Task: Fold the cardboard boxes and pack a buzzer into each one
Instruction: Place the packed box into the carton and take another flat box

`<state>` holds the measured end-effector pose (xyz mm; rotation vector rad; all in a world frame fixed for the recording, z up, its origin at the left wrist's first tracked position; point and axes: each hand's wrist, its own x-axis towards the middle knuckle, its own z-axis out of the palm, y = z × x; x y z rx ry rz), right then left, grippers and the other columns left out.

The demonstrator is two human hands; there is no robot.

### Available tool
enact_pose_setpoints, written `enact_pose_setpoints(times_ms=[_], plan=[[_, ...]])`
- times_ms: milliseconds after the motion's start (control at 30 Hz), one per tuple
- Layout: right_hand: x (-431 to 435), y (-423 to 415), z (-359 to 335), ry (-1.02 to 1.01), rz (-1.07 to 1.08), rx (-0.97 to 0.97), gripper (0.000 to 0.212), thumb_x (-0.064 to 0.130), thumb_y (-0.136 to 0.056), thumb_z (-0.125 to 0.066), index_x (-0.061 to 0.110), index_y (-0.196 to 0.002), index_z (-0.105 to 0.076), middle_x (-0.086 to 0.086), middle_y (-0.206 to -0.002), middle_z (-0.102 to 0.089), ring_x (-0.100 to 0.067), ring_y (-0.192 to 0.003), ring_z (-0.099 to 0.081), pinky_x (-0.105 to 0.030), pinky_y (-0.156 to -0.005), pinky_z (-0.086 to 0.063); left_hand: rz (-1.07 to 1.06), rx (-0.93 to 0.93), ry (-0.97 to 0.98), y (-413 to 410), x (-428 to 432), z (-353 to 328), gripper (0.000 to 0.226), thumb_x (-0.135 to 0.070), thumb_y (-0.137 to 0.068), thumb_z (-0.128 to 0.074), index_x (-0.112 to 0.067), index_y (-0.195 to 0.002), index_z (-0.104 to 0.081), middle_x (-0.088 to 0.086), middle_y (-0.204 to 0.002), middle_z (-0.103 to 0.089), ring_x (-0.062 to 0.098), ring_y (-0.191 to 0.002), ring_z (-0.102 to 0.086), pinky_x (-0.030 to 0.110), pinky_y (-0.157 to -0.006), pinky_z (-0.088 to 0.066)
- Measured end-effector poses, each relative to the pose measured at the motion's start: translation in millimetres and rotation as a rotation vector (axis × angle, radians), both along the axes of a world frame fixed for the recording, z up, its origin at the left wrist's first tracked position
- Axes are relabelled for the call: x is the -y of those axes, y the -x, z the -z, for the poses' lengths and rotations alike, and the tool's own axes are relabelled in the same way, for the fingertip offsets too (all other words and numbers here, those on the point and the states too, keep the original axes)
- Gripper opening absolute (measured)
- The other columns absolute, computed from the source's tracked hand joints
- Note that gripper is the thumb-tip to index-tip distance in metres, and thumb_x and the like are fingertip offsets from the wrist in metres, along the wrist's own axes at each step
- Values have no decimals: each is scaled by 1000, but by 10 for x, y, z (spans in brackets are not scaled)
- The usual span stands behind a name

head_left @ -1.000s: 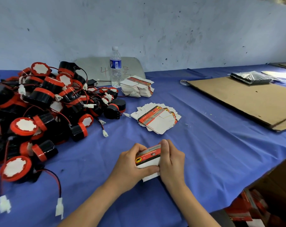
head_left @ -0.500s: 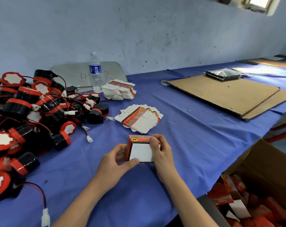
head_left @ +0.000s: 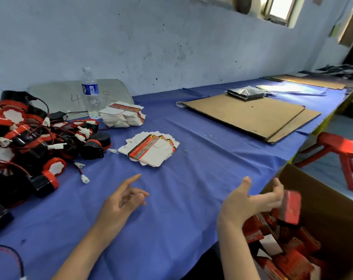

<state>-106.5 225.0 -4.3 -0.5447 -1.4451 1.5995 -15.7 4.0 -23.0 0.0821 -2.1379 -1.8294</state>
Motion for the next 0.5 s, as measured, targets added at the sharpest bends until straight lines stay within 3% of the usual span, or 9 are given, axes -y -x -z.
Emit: enact_pose_setpoints(times_ms=[67, 133, 200, 300, 400, 500], plan=[[146, 6, -4, -89, -73, -47, 54, 1, -86, -60, 3, -136, -39, -16, -147, -29, -20, -138, -24, -20, -112, -16, 2, 3, 10, 1, 3, 1, 46, -39, -87, -65, -25, -129, -52, 2, -94, -73, 18, -81, -71, 29, -87, -52], [362, 49, -31, -190, -168, -46, 55, -1, -84, -63, 6, -134, -42, -12, -149, -30, -13, -139, -22, -13, -108, -11, -3, 2, 12, -2, 1, -2, 47, -37, -82, -56, -26, -128, -52, 4, -95, -73, 20, -82, -71, 31, -88, -51], [613, 146, -64, -340, -322, 50, 58, 6, -83, -68, 13, -135, -44, -8, -153, -27, -21, -145, -17, -27, -111, -11, -9, -3, 20, -12, 7, -2, 44, -37, -86, -55, -25, -129, -52, 6, -96, -73, 22, -82, -70, 32, -88, -51], [969, 391, -116, -693, -619, 232, 73, 34, -83, -70, 25, -145, -32, 0, -161, 0, -21, -148, 11, -45, -117, -1, -19, -10, 22, -30, -12, -15, 39, -36, -95, -53, -20, -131, -51, 7, -94, -73, 25, -82, -70, 32, -87, -53], [1284, 666, -90, -1007, -843, 268, 97, 58, -77, -69, 34, -152, -13, 1, -159, 22, -22, -145, 26, -48, -115, 11, -34, -2, 16, -41, -25, -34, 45, -35, -88, -47, -18, -129, -52, 11, -92, -72, 26, -81, -69, 30, -85, -53], [1474, 782, 151, -1292, -914, 361, 96, 72, -79, -55, 36, -153, -6, 1, -161, 20, -20, -146, 22, -48, -115, 16, -40, -4, -17, -48, -27, -61, 55, -48, -83, -51, -16, -127, -52, 12, -92, -72, 21, -78, -68, 25, -80, -52]])
